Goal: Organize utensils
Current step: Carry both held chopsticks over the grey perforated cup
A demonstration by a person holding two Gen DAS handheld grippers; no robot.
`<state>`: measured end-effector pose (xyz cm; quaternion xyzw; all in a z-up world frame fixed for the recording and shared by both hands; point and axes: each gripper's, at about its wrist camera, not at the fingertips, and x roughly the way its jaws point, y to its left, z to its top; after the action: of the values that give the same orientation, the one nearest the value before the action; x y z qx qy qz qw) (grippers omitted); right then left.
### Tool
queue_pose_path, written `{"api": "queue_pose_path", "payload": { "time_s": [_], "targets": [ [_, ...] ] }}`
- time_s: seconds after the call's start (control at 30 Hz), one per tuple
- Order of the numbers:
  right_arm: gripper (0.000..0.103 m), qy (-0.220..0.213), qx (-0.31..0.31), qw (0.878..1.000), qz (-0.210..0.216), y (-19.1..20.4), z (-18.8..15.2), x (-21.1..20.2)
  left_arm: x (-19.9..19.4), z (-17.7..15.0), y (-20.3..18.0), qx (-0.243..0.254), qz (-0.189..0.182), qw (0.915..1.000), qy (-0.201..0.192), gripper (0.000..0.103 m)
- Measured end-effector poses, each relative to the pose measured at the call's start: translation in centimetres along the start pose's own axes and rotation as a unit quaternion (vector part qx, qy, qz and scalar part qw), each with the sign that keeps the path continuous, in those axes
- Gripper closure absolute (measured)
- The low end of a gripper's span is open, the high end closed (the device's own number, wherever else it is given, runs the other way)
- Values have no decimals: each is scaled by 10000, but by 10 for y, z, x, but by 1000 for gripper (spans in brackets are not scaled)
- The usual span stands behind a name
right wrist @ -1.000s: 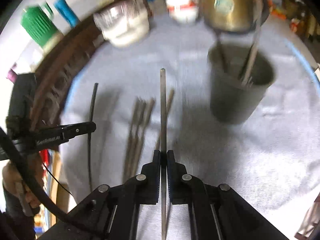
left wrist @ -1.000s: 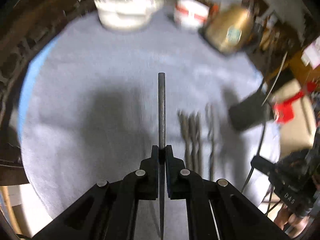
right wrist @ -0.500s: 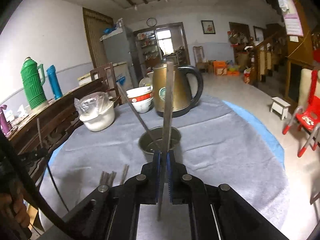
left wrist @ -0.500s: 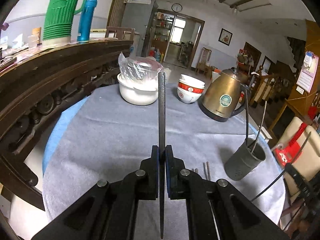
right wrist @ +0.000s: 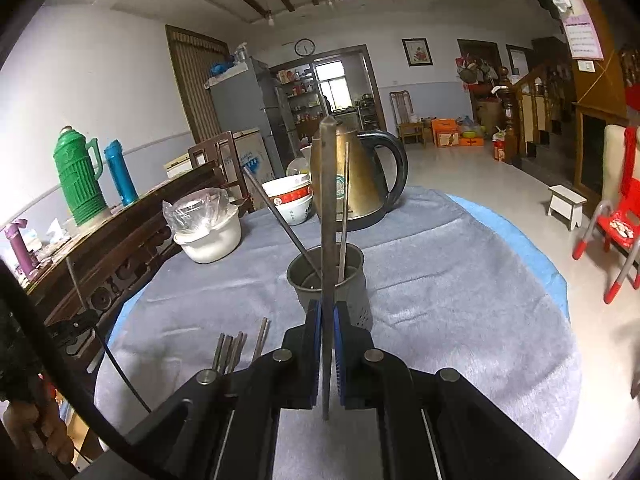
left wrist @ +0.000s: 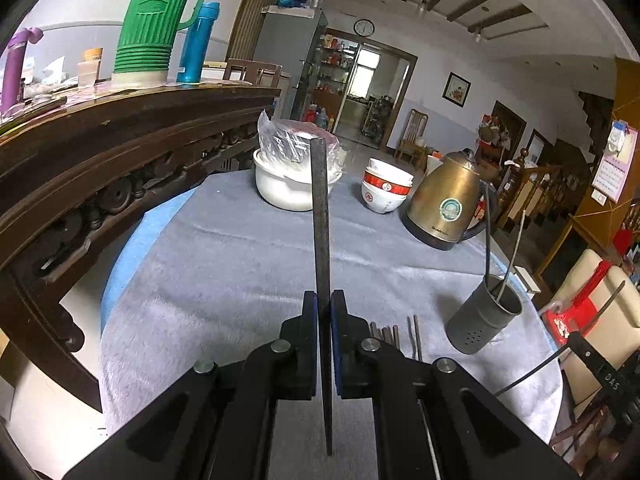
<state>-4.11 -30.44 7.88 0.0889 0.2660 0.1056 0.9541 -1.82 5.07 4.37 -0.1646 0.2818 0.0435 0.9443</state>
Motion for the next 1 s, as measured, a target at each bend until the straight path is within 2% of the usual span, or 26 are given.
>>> {"api": "queue_pose_path", "payload": {
  "time_s": [0.27, 0.47, 0.63, 0.8, 1.0],
  "targets": [
    [97, -92, 229, 9997, 91, -9, 7, -2, -8, 7, -2, -198, -213, 9996, -35, 97],
    [96, -407, 422, 9981, 165, -19, 27, -20, -22, 34, -14, -398, -583, 9970, -306, 97],
    [97, -728, 553, 9955, 261, -26, 48, -41, -31, 66, -44, -446, -1129, 9907, -612, 97],
    [96, -1065, 555, 9923, 309, -30, 74, -54, -26, 88, -84, -333, -1525, 9843, -821, 97],
    [96, -1243, 461, 9907, 317, -29, 99, -49, -4, 104, -125, -275, -1834, 9794, -794, 97]
  ]
}}
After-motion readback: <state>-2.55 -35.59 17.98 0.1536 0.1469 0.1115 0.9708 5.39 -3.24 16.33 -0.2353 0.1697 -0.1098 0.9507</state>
